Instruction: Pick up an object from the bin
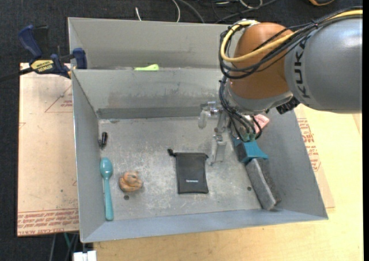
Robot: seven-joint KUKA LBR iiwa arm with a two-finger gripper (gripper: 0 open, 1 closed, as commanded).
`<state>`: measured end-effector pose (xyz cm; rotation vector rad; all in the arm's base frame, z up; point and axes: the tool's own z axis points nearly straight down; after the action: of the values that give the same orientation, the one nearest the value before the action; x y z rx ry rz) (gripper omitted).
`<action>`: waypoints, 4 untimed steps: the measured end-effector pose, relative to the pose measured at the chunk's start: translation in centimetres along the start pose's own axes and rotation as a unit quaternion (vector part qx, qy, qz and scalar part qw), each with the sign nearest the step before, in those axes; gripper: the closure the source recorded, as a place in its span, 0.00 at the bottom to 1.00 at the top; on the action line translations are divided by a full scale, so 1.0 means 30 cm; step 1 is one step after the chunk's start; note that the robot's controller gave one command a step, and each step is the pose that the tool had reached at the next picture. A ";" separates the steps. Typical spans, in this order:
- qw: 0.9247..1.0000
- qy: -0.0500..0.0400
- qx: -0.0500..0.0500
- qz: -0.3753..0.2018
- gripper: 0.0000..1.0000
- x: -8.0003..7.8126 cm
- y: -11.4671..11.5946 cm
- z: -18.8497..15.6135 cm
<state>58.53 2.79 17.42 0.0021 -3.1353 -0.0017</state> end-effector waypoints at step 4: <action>0.993 -0.005 -0.001 -0.122 0.00 0.046 0.104 0.165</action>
Offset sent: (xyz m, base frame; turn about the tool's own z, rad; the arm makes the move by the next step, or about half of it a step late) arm 0.0055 0.0091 -0.1042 -0.2999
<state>57.11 5.91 12.47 0.3842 -3.1212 -0.0064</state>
